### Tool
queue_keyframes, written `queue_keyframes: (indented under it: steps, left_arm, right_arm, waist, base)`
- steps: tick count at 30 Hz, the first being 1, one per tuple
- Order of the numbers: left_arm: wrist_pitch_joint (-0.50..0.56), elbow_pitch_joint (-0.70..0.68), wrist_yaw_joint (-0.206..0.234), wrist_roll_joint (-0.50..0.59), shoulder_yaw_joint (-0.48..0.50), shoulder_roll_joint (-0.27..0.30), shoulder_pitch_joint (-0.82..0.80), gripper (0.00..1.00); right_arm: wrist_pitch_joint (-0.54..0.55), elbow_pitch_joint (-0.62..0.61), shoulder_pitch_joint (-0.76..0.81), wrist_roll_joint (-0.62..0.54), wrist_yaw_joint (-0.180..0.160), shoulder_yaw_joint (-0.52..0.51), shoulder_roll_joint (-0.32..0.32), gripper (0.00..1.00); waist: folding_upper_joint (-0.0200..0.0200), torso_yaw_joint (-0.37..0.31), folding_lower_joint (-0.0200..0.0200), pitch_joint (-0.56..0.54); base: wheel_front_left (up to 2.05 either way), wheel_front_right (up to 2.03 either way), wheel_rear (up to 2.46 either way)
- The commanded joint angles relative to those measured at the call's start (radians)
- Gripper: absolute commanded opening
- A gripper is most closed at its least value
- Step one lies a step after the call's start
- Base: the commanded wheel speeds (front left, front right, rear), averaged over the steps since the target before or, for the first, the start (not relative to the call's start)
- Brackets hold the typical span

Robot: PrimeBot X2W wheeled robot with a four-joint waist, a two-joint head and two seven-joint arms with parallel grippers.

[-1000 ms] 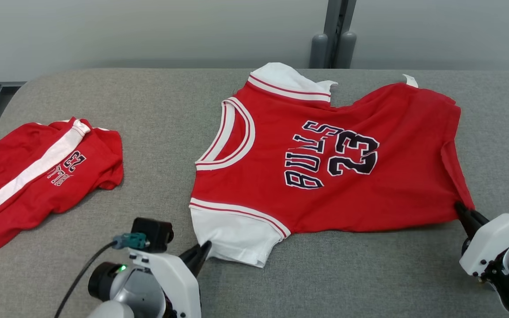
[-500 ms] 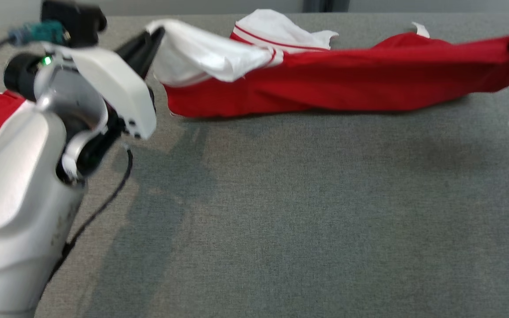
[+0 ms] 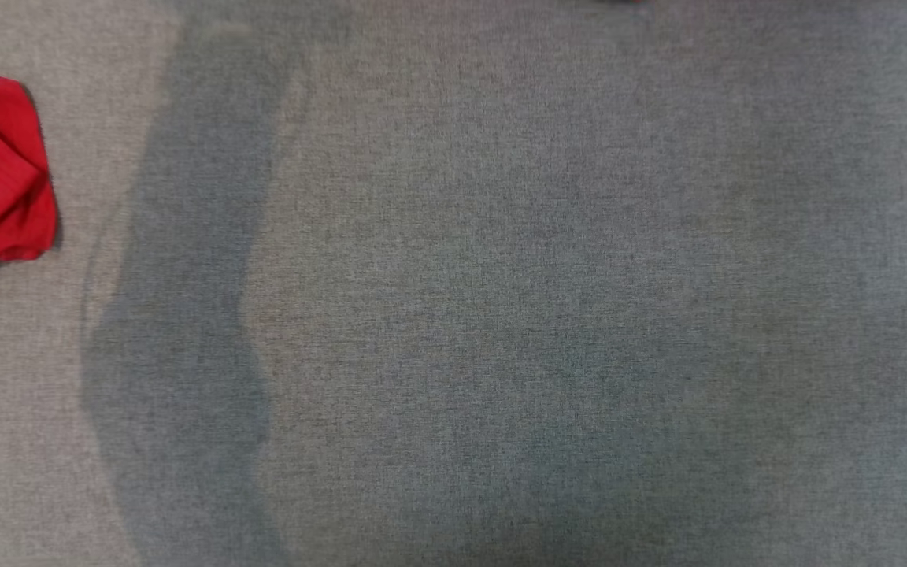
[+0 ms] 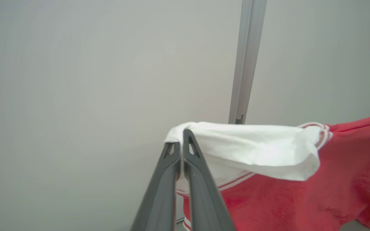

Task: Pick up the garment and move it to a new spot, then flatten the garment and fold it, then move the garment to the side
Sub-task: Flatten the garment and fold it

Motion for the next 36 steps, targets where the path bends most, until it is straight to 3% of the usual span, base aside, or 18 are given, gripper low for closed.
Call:
queue_keyframes:
  steps: [1,9,18,23,29,36]
  left_arm:
    - [-0.018,0.047,-0.007,0.011,-0.001,0.0,-0.061,0.0]
    - [-0.113,0.265,-0.018,0.031,-0.027,-0.018,-0.245,0.0]
    - [-0.168,0.371,-0.023,-0.011,-0.079,-0.044,-0.244,0.0]
    - [-0.143,0.362,-0.023,-0.077,-0.165,-0.025,-0.136,0.0]
    - [-0.066,0.285,-0.023,-0.203,-0.281,0.027,0.082,0.0]
    - [0.083,0.095,-0.023,-0.386,-0.382,0.163,0.412,0.0]
  right_arm:
    - [-0.024,0.031,-0.07,0.011,0.002,0.009,-0.02,0.0]
    - [-0.121,0.212,-0.295,0.02,0.001,0.086,-0.031,0.0]
    - [-0.135,0.33,-0.305,0.092,0.001,0.161,-0.039,0.0]
    - [-0.114,0.351,-0.191,0.174,0.001,0.23,-0.056,0.0]
    - [-0.1,0.307,0.065,0.285,0.001,0.343,-0.078,0.0]
    - [0.022,0.197,0.386,0.416,0.001,0.481,-0.115,0.0]
  waist:
    - [0.0,0.0,0.0,0.011]
    - [0.0,-0.001,0.0,0.015]
    - [0.0,0.013,0.0,0.012]
    - [0.0,0.025,0.0,-0.047]
    - [0.0,0.023,0.0,-0.197]
    - [0.0,0.009,0.0,-0.365]
  base:
    - [0.0,0.0,0.0]
    - [0.0,0.0,0.0]
    - [0.0,0.0,0.0]
    - [0.0,0.0,0.0]
    - [0.0,0.0,0.0]
    - [0.0,0.0,0.0]
